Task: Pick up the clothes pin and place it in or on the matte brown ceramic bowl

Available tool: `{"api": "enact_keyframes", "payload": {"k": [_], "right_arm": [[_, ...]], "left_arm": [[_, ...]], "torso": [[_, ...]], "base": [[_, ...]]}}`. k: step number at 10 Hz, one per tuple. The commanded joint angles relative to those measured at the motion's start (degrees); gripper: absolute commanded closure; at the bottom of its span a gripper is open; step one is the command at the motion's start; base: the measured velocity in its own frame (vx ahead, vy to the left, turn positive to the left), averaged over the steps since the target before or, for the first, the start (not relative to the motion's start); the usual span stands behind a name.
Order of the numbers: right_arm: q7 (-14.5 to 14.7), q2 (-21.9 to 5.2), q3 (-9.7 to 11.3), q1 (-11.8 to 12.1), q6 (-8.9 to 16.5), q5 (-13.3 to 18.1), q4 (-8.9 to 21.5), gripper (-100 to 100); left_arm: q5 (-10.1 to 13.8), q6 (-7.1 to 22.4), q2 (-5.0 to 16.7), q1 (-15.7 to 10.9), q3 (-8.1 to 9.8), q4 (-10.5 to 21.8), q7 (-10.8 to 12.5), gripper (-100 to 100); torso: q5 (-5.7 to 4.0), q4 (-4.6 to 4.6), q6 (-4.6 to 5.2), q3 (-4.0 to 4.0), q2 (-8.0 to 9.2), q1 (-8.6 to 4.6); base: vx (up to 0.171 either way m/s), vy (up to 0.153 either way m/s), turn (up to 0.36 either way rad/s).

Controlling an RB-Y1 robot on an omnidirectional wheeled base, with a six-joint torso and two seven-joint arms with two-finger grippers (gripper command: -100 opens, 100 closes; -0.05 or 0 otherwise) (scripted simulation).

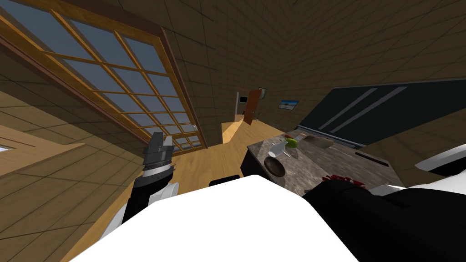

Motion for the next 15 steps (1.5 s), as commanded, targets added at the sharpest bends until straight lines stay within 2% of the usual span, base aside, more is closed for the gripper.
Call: {"api": "enact_keyframes", "payload": {"k": [1,2,3,4,5,6,7,8,9,10,12,13,14,15], "right_arm": [[2.86,-0.25,-0.53,-0.21,-0.69,1.85,-0.04,-100],[4.39,-0.43,-1.08,-0.46,-1.25,3.62,-0.1,-100],[5.45,-0.43,-1.08,-0.46,-1.25,3.62,-0.1,-100],[7.54,-0.6,-1.68,-0.72,-1.85,5.54,-0.15,-100],[8.14,-0.6,-1.68,-0.72,-1.85,5.54,-0.15,-100],[10.28,-0.77,-2.33,-1.01,-2.5,7.59,-0.19,-100],[11.01,-0.77,-2.33,-1.01,-2.5,7.59,-0.19,-100],[12.97,-0.93,-3.02,-1.31,-3.17,9.77,-0.22,-100],[14.03,-0.93,-3.02,-1.31,-3.17,9.77,-0.22,-100],[15.72,-1.07,-3.76,-1.62,-3.86,12.06,-0.22,-100],[17.2,-1.07,-3.76,-1.62,-3.86,12.06,-0.22,-100],[19.54,-1.19,-4.55,-1.95,-4.58,14.46,-0.2,-100],[20.49,-1.19,-4.55,-1.95,-4.58,14.46,-0.2,-100],[22.73,-1.28,-5.38,-2.29,-5.3,16.72,-0.14,-100]], "left_arm": [[0.0,0.0,0.0,0.0,0.0,0.0,0.0,0],[0.0,0.0,0.0,0.0,0.0,0.0,0.0,0],[0.0,0.0,0.0,0.0,0.0,0.0,0.0,0],[0.0,0.0,0.0,0.0,0.0,0.0,0.0,0],[0.0,0.0,0.0,0.0,0.0,0.0,0.0,0],[0.0,0.0,0.0,0.0,0.0,0.0,0.0,0],[0.0,0.0,0.0,0.0,0.0,0.0,0.0,0],[0.0,0.0,0.0,0.0,0.0,0.0,0.0,0],[0.0,0.0,0.0,0.0,0.0,0.0,0.0,0],[0.0,0.0,0.0,0.0,0.0,0.0,0.0,0],[0.0,0.0,0.0,0.0,0.0,0.0,0.0,0],[0.0,0.0,0.0,0.0,0.0,0.0,0.0,0],[0.0,0.0,0.0,0.0,0.0,0.0,0.0,0],[0.0,0.0,0.0,0.0,0.0,0.0,0.0,0]], "torso": [[0.0,0.0,0.0,0.0,0.0,0.0],[0.0,-0.01,0.0,-0.02,-0.02,-0.01],[0.0,0.0,0.0,0.0,0.01,0.03],[0.01,0.0,0.0,0.0,0.0,0.02],[0.0,0.0,0.0,0.0,0.0,0.02],[0.0,-0.01,0.0,-0.02,-0.03,-0.02],[-0.01,-0.01,0.0,-0.01,-0.02,-0.04],[-0.01,-0.01,0.0,-0.02,-0.03,-0.03],[-0.01,-0.01,0.0,-0.01,-0.02,0.0],[0.0,-0.01,0.0,-0.02,-0.03,-0.01],[0.0,0.0,0.0,0.0,0.0,-0.02],[-0.01,-0.02,0.0,-0.05,-0.08,-0.06],[-0.02,-0.02,0.0,-0.04,-0.07,-0.04],[-0.01,-0.01,0.0,-0.03,-0.06,-0.04]], "base": [[-0.035,0.022,-0.016],[-0.052,0.034,-0.029],[-0.044,0.029,-0.016],[-0.047,0.029,-0.024],[-0.033,0.018,-0.012],[-0.04,0.014,-0.02],[-0.039,0.017,-0.015],[-0.041,0.027,-0.027],[-0.038,0.024,-0.013],[-0.053,0.026,-0.025],[-0.03,0.012,-0.005],[-0.028,0.014,-0.025],[-0.035,0.016,-0.013],[-0.051,0.019,-0.018]]}}
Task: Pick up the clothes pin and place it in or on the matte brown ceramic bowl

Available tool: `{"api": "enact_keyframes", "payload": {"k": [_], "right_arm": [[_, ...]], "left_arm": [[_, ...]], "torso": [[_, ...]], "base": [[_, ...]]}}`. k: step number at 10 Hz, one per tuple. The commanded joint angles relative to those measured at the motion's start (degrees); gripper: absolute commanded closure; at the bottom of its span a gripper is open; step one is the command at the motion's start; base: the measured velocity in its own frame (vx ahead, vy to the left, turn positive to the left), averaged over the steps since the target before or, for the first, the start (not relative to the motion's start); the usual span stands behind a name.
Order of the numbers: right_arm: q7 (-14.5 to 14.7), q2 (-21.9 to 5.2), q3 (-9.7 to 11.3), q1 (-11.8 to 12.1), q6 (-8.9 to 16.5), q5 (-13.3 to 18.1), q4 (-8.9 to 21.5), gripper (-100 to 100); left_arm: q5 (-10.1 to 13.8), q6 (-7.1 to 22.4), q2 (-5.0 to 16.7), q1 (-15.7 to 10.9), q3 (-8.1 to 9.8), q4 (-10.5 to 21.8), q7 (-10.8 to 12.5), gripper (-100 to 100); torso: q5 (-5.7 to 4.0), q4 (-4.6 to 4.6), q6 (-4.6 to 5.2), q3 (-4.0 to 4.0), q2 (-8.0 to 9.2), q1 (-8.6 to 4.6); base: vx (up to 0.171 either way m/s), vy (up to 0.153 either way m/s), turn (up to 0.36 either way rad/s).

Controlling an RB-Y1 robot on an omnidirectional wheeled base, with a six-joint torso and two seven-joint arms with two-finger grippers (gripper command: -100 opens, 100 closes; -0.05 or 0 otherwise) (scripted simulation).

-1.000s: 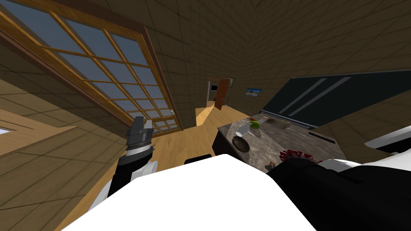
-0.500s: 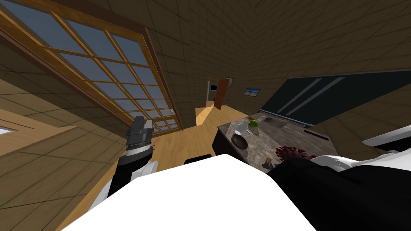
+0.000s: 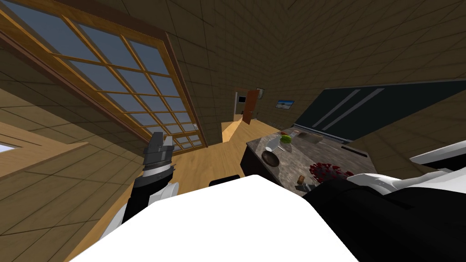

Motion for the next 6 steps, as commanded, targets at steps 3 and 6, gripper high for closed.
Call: {"api": "enact_keyframes", "payload": {"k": [3,6], "right_arm": [[5.47,0.02,-1.42,-0.61,-1.12,4.48,0.31,-100],[9.13,-0.01,-2.33,-0.96,-1.84,7.13,0.45,-100]], "left_arm": [[0.0,0.0,0.0,0.0,0.0,0.0,0.0,0],[0.0,0.0,0.0,0.0,0.0,0.0,0.0,0]], "torso": [[0.0,0.0,0.0,-0.01,-0.02,0.0],[-0.01,0.0,0.0,-0.01,-0.03,-0.04]], "base": [[-0.039,0.019,-0.015],[-0.031,0.01,-0.009]]}}
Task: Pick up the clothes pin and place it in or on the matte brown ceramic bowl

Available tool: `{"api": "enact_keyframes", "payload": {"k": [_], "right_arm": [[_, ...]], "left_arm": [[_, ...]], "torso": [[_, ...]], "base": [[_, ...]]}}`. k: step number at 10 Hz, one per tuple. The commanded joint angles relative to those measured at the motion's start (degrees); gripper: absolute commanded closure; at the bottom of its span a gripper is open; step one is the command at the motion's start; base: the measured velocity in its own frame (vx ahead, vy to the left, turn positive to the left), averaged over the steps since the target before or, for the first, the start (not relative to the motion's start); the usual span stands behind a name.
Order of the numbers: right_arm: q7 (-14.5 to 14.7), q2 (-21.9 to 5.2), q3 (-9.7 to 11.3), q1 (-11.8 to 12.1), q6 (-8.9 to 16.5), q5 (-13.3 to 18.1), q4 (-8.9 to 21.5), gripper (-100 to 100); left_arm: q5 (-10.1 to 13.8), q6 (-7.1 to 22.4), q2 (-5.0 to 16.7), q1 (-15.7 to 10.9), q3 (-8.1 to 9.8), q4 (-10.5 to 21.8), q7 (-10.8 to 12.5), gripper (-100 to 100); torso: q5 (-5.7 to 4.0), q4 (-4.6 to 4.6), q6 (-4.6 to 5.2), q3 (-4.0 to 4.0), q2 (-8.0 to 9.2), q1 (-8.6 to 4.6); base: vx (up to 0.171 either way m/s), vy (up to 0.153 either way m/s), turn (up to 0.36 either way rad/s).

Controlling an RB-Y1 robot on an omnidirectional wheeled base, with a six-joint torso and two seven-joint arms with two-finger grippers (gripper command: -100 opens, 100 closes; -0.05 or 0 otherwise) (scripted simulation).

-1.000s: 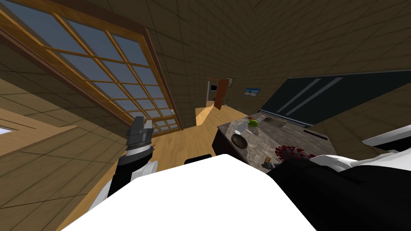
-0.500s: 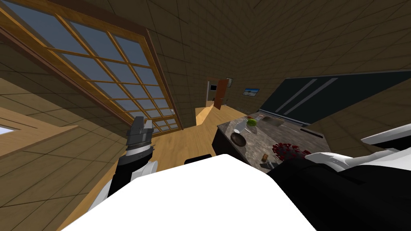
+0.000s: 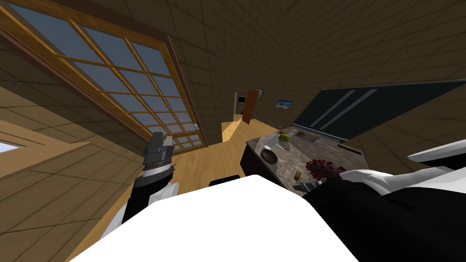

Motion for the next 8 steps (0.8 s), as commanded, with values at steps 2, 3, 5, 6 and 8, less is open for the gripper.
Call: {"api": "enact_keyframes", "payload": {"k": [2,3,5,6,8], "right_arm": [[4.15,0.03,-0.99,-0.38,-0.72,2.86,0.21,-100],[6.26,0.06,-1.96,-0.73,-1.42,5.02,0.45,-100],[9.27,0.11,-2.96,-1.08,-2.09,7.98,0.74,-100],[10.98,0.11,-2.96,-1.08,-2.09,8.37,0.74,-100],[13.67,0.18,-3.97,-1.43,-2.74,11.1,1.09,-100]], "left_arm": [[0.0,0.0,0.0,0.0,0.0,0.0,0.0,0],[0.0,0.0,0.0,0.0,0.0,0.0,0.0,0],[0.0,0.0,0.0,0.0,0.0,0.0,0.0,0],[0.0,0.0,0.0,0.0,0.0,0.0,0.0,0],[0.0,0.0,0.0,0.0,0.0,0.0,0.0,0]], "torso": [[0.0,0.0,0.0,0.0,0.01,0.01],[0.0,0.0,0.0,0.01,0.01,0.01],[0.0,0.0,0.0,0.01,0.02,-0.01],[-0.01,0.0,0.0,0.01,0.03,-0.02],[-0.01,-0.01,0.0,-0.01,-0.02,-0.04]], "base": [[-0.026,0.01,-0.013],[-0.03,0.009,-0.012],[-0.029,0.003,-0.008],[-0.027,-0.001,-0.004],[-0.012,-0.005,-0.002]]}}
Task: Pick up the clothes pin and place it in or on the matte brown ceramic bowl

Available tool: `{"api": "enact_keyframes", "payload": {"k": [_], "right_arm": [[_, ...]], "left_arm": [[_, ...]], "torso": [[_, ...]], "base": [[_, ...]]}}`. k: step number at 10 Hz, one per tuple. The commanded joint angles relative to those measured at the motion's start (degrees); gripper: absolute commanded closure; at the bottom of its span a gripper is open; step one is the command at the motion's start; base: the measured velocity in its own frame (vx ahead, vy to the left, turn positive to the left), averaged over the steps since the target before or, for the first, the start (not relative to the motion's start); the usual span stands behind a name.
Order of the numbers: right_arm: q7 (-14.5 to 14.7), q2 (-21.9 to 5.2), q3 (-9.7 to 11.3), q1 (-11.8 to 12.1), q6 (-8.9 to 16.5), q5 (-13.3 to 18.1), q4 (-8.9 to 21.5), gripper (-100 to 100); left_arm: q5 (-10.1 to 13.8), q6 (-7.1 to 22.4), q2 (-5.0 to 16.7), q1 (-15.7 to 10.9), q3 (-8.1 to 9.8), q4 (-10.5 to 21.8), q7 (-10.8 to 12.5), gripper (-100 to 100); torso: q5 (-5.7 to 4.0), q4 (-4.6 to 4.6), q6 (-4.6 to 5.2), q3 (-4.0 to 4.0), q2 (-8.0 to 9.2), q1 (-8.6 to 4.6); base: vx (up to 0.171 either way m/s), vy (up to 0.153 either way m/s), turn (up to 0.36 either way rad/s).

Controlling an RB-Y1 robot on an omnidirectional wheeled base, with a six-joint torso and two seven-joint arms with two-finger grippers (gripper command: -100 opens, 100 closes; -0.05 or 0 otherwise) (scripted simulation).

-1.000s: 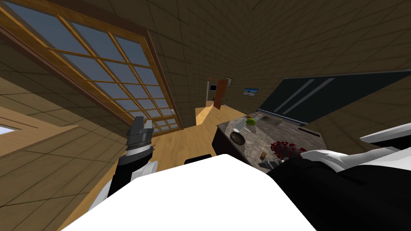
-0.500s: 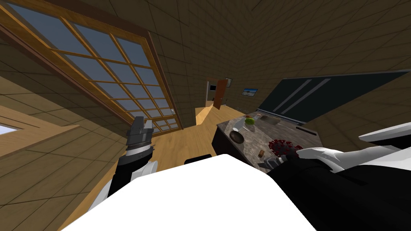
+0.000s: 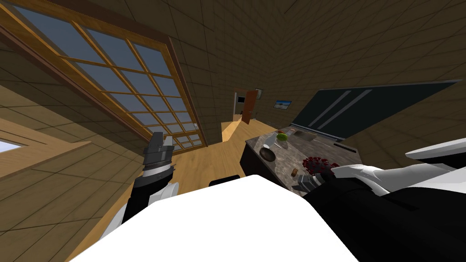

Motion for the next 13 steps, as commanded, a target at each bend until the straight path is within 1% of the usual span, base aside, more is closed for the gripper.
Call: {"api": "enact_keyframes", "payload": {"k": [1,2,3,4,5,6,7,8,9,10,11,12,13], "right_arm": [[2.6,0.21,-0.49,-0.16,-0.45,1.5,0.41,-100],[4.44,0.31,-1.51,-0.5,-1.06,3.85,0.81,-100],[5.82,0.31,-1.51,-0.5,-1.06,4.27,0.81,-100],[6.14,0.31,-1.51,-0.5,-1.06,4.27,0.81,-100],[8.47,0.46,-2.54,-0.82,-1.64,7.01,1.24,-100],[9.62,0.46,-2.54,-0.82,-1.64,7.03,1.24,-100],[11.27,0.65,-3.56,-1.13,-2.18,9.7,1.72,-100],[12.77,0.65,-3.56,-1.13,-2.18,9.76,1.72,-100],[14.34,0.89,-4.57,-1.4,-2.68,12.33,2.22,-100],[15.86,0.89,-4.57,-1.4,-2.68,12.43,2.22,-100],[16.33,0.89,-4.57,-1.4,-2.68,12.43,2.22,-100],[18.6,1.16,-5.54,-1.65,-3.15,15.05,2.74,-100],[19.52,1.16,-5.54,-1.65,-3.15,15.05,2.74,-100]], "left_arm": [[0.0,0.0,0.0,0.0,0.0,0.0,0.0,0],[0.0,0.0,0.0,0.0,0.0,0.0,0.0,0],[0.0,0.0,0.0,0.0,0.0,0.0,0.0,0],[0.0,0.0,0.0,0.0,0.0,0.0,0.0,0],[0.0,0.0,0.0,0.0,0.0,0.0,0.0,0],[0.0,0.0,0.0,0.0,0.0,0.0,0.0,0],[0.0,0.0,0.0,0.0,0.0,0.0,0.0,0],[0.0,0.0,0.0,0.0,0.0,0.0,0.0,0],[0.0,0.0,0.0,0.0,0.0,0.0,0.0,0],[0.0,0.0,0.0,0.0,0.0,0.0,0.0,0],[0.0,0.0,0.0,0.0,0.0,0.0,0.0,0],[0.0,0.0,0.0,0.0,0.0,0.0,0.0,0],[0.0,0.0,0.0,0.0,0.0,0.0,0.0,0]], "torso": [[0.0,0.0,0.0,0.0,0.0,0.0],[-0.01,0.0,0.01,0.0,0.0,-0.01],[-0.01,0.0,0.0,0.01,0.01,-0.02],[-0.01,0.0,0.0,0.0,0.0,-0.01],[0.0,0.0,0.01,-0.01,-0.02,0.0],[-0.01,-0.01,0.0,-0.02,-0.03,-0.03],[-0.01,-0.01,0.0,-0.02,-0.03,-0.04],[-0.02,-0.01,0.0,-0.01,-0.02,-0.07],[-0.02,-0.01,0.01,-0.02,-0.03,-0.07],[-0.02,-0.01,0.0,-0.03,-0.05,-0.07],[-0.02,-0.01,0.01,-0.03,-0.05,-0.07],[-0.01,-0.01,0.01,-0.03,-0.05,-0.03],[-0.02,-0.01,0.0,-0.03,-0.06,-0.06]], "base": [[-0.014,-0.008,-0.001],[-0.018,-0.009,-0.004],[-0.015,-0.01,0.001],[-0.004,-0.006,0.001],[-0.006,-0.014,-0.001],[-0.007,-0.015,0.004],[-0.01,-0.024,0.002],[-0.007,-0.023,0.006],[-0.001,-0.023,0.004],[-0.002,-0.022,0.005],[-0.001,-0.012,0.0],[0.001,-0.023,0.003],[0.001,-0.024,0.007]]}}
